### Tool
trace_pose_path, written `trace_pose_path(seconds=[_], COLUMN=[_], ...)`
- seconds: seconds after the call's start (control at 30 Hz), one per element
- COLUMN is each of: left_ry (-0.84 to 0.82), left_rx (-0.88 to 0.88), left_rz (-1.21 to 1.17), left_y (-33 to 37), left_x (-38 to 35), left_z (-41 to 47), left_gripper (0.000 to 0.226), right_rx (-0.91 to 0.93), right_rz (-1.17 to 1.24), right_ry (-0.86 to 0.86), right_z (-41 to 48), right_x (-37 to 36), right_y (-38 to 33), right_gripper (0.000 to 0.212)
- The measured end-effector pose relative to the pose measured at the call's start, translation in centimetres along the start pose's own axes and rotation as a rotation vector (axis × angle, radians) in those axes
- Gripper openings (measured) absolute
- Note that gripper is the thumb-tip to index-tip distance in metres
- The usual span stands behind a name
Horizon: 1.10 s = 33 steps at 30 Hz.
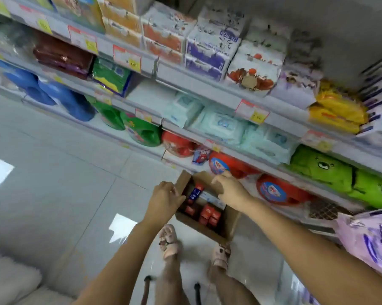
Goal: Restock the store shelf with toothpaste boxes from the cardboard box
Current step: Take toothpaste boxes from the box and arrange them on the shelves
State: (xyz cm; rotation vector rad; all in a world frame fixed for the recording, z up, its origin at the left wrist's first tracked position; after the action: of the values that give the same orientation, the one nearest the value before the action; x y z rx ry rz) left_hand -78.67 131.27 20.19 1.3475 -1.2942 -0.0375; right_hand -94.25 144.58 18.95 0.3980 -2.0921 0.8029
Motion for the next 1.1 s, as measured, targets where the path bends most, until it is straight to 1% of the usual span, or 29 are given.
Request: trace_pose_path(seconds=[0.13, 0.27, 0.33, 0.37, 0.43, 0.5, 0.57, 0.67, 0.73, 0.8, 0.87, 0.97, 1.1], left_ry=[-0.025, -0.068, -0.103, -0.112, -0.108, -0.106, -0.107, -0.105, -0.202, -0.33, -0.414, -0.452, -0.495], left_rx=[0.08, 0.182, 0.165, 0.154, 0.187, 0.179, 0.196, 0.153, 0.107, 0.083, 0.064, 0.088, 0.088], left_rz=[0.035, 0.064, 0.105, 0.126, 0.161, 0.214, 0.301, 0.437, 0.498, 0.555, 0.581, 0.494, 0.438], left_y=[-5.4, -10.9, -13.7, -15.1, -17.7, -19.9, -22.0, -23.7, -24.4, -25.1, -25.8, -26.5, -27.6], left_x=[-7.1, -14.6, -18.9, -20.8, -23.6, -25.9, -27.5, -28.4, -29.3, -30.1, -30.9, -31.8, -32.4], left_z=[-0.1, 1.0, 1.6, 1.9, 2.2, 2.3, 2.3, 2.7, 2.8, 3.1, 3.4, 4.4, 4.7], left_gripper=[0.019, 0.018, 0.018, 0.014, 0.003, 0.021, 0.033, 0.04, 0.047, 0.053, 0.055, 0.057, 0.048], right_rx=[-0.127, -0.272, -0.282, -0.278, -0.265, -0.237, -0.167, -0.077, -0.057, -0.095, -0.153, -0.194, -0.254], right_rz=[-0.065, -0.1, -0.121, -0.12, -0.09, -0.043, -0.063, -0.172, -0.199, -0.151, -0.061, 0.006, 0.086], right_ry=[-0.061, -0.153, -0.19, -0.209, -0.242, -0.269, -0.287, -0.3, -0.312, -0.305, -0.294, -0.285, -0.296], right_z=[1.6, 2.9, 3.8, 4.4, 5.4, 6.5, 7.7, 9.5, 10.8, 11.8, 12.3, 12.6, 12.7], right_x=[-8.1, -15.3, -18.5, -20.1, -23.3, -26.5, -29.8, -33.3, -34.9, -36.0, -37.1, -38.1, -38.6], right_y=[7.4, 15.1, 17.9, 19.0, 20.8, 21.9, 22.8, 23.2, 22.9, 22.8, 23.2, 23.7, 24.4], right_gripper=[0.037, 0.052, 0.06, 0.065, 0.076, 0.086, 0.091, 0.089, 0.085, 0.087, 0.091, 0.096, 0.097])
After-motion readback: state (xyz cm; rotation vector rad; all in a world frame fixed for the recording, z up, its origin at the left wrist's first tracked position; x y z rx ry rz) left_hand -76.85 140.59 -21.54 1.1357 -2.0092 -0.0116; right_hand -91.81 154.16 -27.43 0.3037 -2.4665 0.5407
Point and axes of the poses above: each hand's wrist, its own z-axis towards the middle knuckle, its own x-axis out of the back of the hand, y = z × x, the point moved 8 cm from there along z, towards the middle knuckle, and after that the axes turned 11 degrees about y, right-handed, at the moved point
